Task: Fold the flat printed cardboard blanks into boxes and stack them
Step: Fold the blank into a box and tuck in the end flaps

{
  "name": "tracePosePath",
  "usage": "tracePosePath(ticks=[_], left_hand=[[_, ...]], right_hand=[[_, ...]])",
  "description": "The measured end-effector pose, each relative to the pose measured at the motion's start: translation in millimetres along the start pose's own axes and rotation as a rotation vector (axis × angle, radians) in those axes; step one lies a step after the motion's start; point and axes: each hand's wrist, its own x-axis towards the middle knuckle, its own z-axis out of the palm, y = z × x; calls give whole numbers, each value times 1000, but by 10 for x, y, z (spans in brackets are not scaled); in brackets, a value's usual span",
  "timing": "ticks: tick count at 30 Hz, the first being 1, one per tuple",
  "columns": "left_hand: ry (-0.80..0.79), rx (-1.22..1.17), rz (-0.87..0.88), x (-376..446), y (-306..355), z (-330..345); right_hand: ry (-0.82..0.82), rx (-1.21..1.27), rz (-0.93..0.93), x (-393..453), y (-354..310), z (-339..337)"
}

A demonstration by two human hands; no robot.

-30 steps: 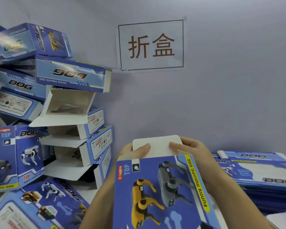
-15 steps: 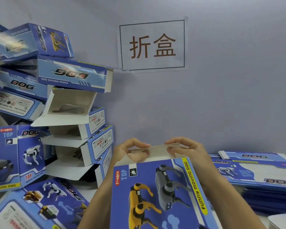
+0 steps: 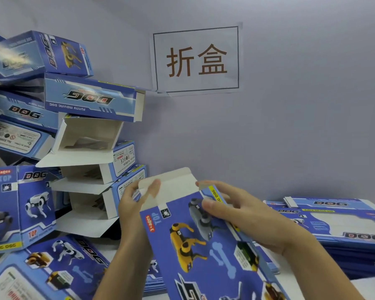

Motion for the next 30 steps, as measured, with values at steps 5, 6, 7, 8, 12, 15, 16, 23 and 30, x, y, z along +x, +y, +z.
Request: tracePosePath(ticks=[5,6,7,8,12,15,16,23,30], left_hand=[[-22,-35,-29,32,2,71],[-83,-19,-35,31,-6,93],[-148,15,-30,21,-6,117],[-219,65,-19,1,-4,139],[-487,278,99,-113,16,268],[-559,354,289,-175,-11,320],[-562,355,320,-171,-25,317],[-512,439,346,-108,-135,211],[-564,345,369,-96,-183,189]], right_hand=[[367,116,-188,92,64,-89],[445,136,-218,92,74,-106],[522,163,-259,90,88,-129],[597,180,-301,80,86,-142],[873,136,-411,85,66,-90],[906,94,-503,95,50,8],[879,106,-525,101,49,26],[695,47,-304,103,134,-31],[566,174,-365,135,176,7]])
